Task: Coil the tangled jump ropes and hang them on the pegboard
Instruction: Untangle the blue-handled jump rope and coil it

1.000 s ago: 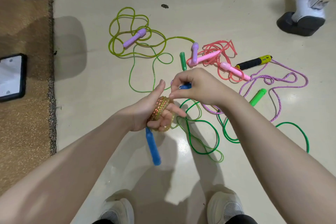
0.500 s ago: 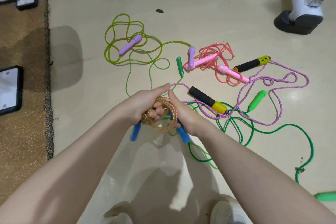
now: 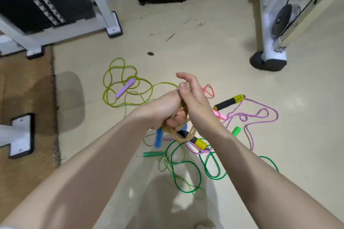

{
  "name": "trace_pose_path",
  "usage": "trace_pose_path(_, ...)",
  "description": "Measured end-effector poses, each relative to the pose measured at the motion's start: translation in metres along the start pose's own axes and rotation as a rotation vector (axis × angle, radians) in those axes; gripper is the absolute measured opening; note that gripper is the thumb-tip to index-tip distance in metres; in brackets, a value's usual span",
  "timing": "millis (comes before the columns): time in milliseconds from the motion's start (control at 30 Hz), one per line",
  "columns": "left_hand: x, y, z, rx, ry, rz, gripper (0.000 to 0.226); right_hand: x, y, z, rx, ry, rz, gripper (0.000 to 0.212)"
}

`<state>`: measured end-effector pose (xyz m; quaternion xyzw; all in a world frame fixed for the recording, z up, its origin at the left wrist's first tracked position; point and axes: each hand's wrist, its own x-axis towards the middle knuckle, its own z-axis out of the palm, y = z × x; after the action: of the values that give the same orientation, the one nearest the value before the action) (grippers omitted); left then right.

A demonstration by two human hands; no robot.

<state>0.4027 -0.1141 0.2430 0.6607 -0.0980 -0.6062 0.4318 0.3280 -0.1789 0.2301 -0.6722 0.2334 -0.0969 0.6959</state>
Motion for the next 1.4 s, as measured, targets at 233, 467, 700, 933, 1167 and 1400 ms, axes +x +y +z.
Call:
trace_pose_path(233, -0.097, 0.135, 0.048, -0.234, 0.009, -0.053, 0.045, -0.027, -0.163, -0.047, 0.034, 0.086, 0.134, 0.023)
trace_pose_path(467, -0.223, 0.300, 0.083, -0.285, 0.281, 0.111, 0.040, -0.043, -0.367, -0.095, -0.351, 0.079, -0.024, 0.019)
trace_pose_path(700, -0.307, 0.387, 0.047, -0.346, 0.360, 0.250, 0.034, -0.019, -0.503, -0.082, -0.588, -0.236, -0.176, 0.017)
trace_pose_path(933, -0.361, 0.432, -0.031, -0.098, 0.263, 0.447, 0.042, 0.026, -0.587, -0.037, -0.358, -0.124, -0.205, 0.007)
trace_pose_path(1167, -0.379, 0.486, -0.107, -0.068, 0.348, 0.593, 0.010, 0.087, -0.647, 0.016, -0.171, -0.146, -0.210, 0.012)
trace_pose_path(1400, -0.346, 0.565, -0.156, 0.059, 0.355, 0.724, 0.010, 0.173, -0.682, -0.011, -0.097, -0.250, -0.204, 0.019)
